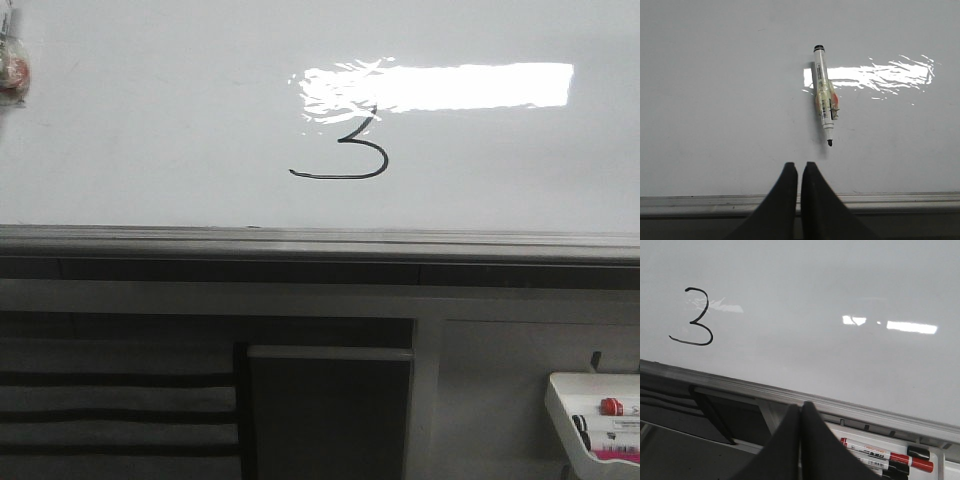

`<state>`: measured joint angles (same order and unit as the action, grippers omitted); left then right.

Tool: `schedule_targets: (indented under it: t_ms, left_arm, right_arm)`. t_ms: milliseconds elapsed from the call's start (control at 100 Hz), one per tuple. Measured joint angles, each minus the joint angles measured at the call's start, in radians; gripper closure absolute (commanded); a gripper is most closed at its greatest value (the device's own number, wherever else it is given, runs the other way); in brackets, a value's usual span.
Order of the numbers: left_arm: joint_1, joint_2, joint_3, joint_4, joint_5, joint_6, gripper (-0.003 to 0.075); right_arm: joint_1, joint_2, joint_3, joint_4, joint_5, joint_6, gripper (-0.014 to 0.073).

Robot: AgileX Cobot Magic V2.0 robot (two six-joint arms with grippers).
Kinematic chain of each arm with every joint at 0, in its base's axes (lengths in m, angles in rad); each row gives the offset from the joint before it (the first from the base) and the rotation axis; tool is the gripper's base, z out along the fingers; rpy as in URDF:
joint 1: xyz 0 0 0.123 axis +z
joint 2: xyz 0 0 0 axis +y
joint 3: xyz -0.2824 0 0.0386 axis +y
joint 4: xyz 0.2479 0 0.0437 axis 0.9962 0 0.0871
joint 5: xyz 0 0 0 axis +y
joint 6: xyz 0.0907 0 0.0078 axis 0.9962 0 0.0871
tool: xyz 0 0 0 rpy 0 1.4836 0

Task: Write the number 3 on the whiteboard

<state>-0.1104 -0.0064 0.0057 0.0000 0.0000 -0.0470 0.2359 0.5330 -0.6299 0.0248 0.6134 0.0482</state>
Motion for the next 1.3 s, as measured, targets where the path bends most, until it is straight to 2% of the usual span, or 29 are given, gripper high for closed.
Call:
schedule_targets:
  t_ms: [210, 300, 580, 710, 820, 980, 1301]
  left_arm:
    - [0.000, 0.000, 0.000, 0.000, 0.000, 0.000, 0.0739]
    - [0.000, 0.000, 0.000, 0.000, 0.000, 0.000, 0.0739]
    - [0.000, 0.000, 0.000, 0.000, 0.000, 0.000, 0.0739]
    - [0.000, 0.000, 0.000, 0.000, 0.000, 0.000, 0.0739]
    - [0.000, 0.000, 0.000, 0.000, 0.000, -0.002, 0.0739]
    - [0.002, 0.000, 0.000, 0.000, 0.000, -0.002, 0.0739]
    - [0.002, 0.000, 0.000, 0.000, 0.000, -0.002, 0.0739]
  right_arm:
    - [-0.004, -0.017, 0.010, 0.000, -0.002, 0.000, 0.0673]
    - [-0.047, -0.076, 0.050, 0.000, -0.032, 0.000, 0.0673]
    - [-0.259, -0.392, 0.410, 0.047, -0.383, 0.002, 0.0673]
    - [-0.300, -0.519, 0.560, 0.051, -0.451, 0.002, 0.0673]
    - [-0.306, -0.540, 0.642, 0.051, -0.494, 0.002, 0.0673]
    - [-0.306, -0.542, 0.650, 0.051, -0.554, 0.002, 0.0673]
    - [-0.306, -0.542, 0.650, 0.051, -0.561, 0.002, 0.0673]
